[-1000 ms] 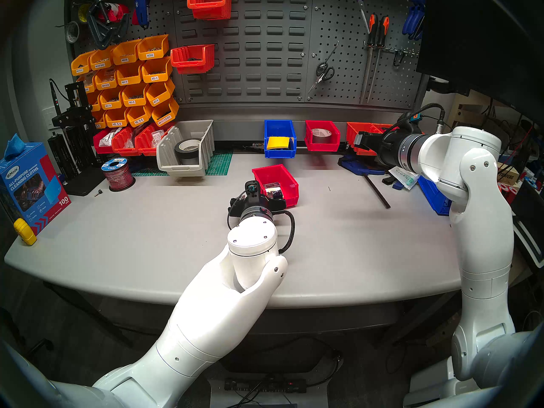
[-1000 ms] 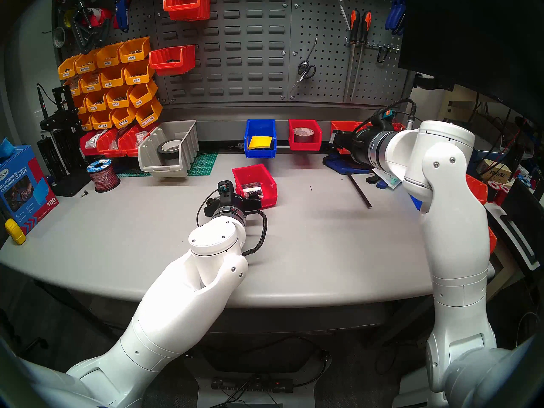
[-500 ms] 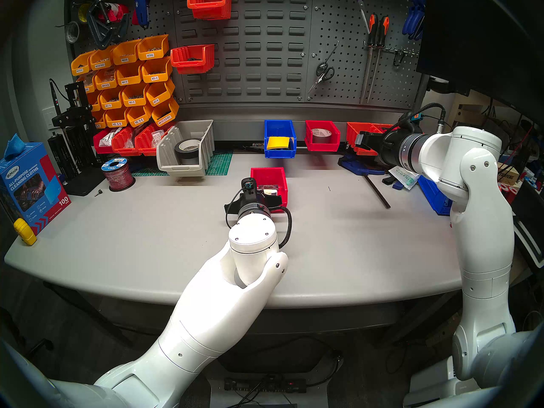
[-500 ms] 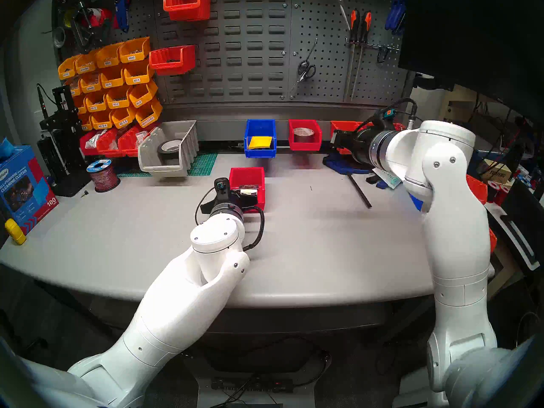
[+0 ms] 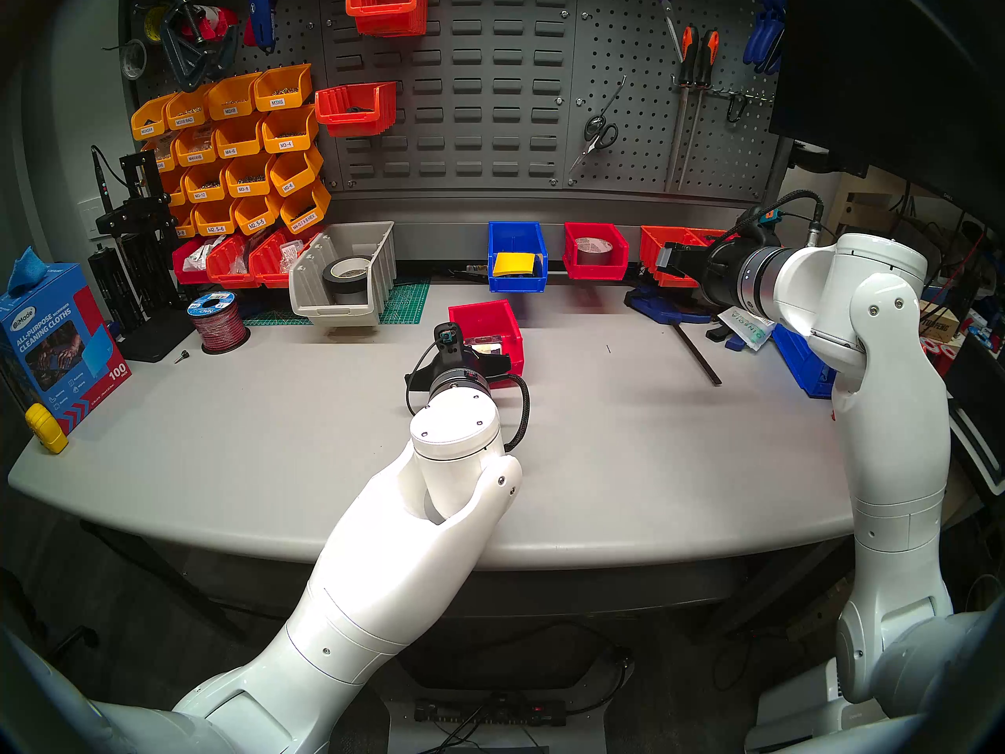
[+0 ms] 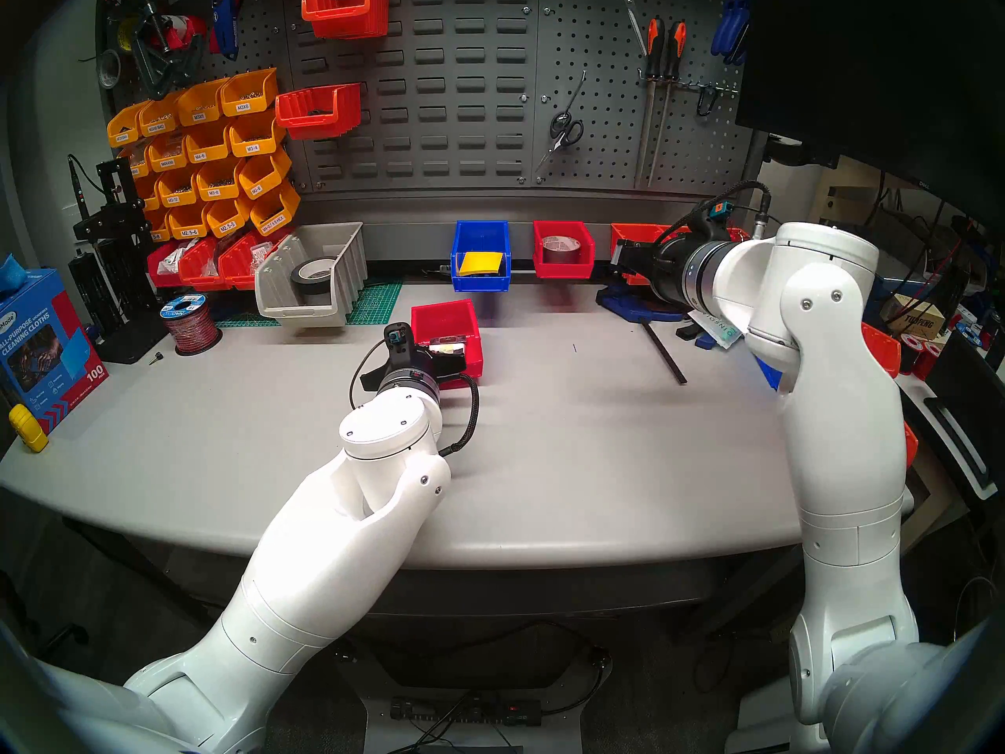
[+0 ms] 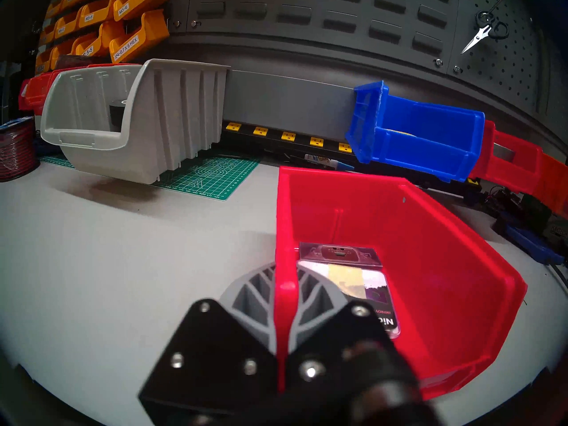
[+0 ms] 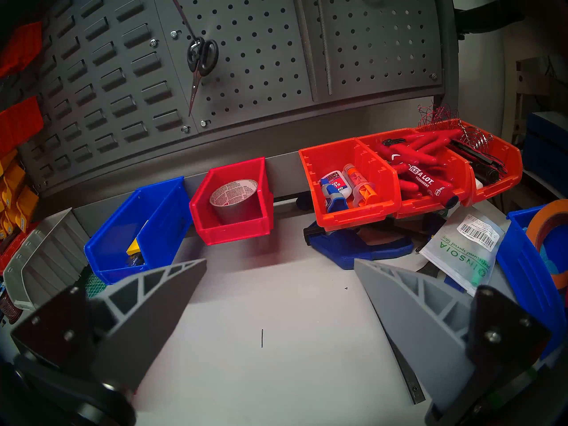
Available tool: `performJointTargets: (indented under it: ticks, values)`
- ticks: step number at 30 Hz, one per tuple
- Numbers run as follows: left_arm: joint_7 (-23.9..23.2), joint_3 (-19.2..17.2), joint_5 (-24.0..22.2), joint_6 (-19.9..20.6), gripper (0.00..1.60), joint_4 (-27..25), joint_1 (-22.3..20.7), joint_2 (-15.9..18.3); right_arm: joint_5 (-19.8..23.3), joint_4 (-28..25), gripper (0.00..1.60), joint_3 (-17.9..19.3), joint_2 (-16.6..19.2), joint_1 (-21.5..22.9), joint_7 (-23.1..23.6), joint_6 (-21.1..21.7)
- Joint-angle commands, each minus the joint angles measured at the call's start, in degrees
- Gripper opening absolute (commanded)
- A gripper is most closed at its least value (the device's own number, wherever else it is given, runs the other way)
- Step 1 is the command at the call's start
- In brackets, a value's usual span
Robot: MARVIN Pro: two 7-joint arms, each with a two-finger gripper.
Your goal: Hang all the unorganized tool boxes onto the wall
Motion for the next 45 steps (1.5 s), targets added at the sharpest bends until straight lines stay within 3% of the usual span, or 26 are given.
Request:
performJointTargets:
  ticks: [1, 11, 19, 35, 41, 42, 45]
  values:
    - [-0.5, -3.1, 0.3, 0.2, 0.00, -3.4, -2.1, 2.2, -0.6, -0.4, 1.60, 0.1, 0.6, 0.4, -4.7, -0.1]
    - [-3.9, -5.7, -0.1, 2.5, 0.00, -5.8, -2.2, 6.8, -0.2, -0.5, 1.60, 0.0, 0.3, 0.6, -5.7, -0.1]
    - [-7.4, -7.0, 0.0, 3.9, 0.00, -4.9, -4.9, 9.0, -0.4, -0.4, 1.60, 0.0, 0.5, 0.5, -5.3, -0.1]
    - [-12.6, -9.7, -2.1, 6.3, 0.00, -2.6, -10.2, 8.6, -0.6, -0.4, 1.60, 0.0, 0.7, 0.4, -4.7, -0.1]
    - [-13.5, -9.5, -2.3, 6.2, 0.00, 0.5, -14.3, 8.7, -0.8, -0.4, 1.60, 0.0, 0.8, 0.3, -4.2, -0.1]
    - [-14.8, -11.1, -0.7, 6.2, 0.00, -0.3, -12.3, 7.5, -0.8, -0.4, 1.60, 0.0, 0.8, 0.3, -4.1, -0.1]
    - [-14.4, -9.8, -2.2, 6.2, 0.00, 2.4, -16.1, 8.3, -0.9, -0.4, 1.60, 0.0, 0.8, 0.3, -4.1, -0.1]
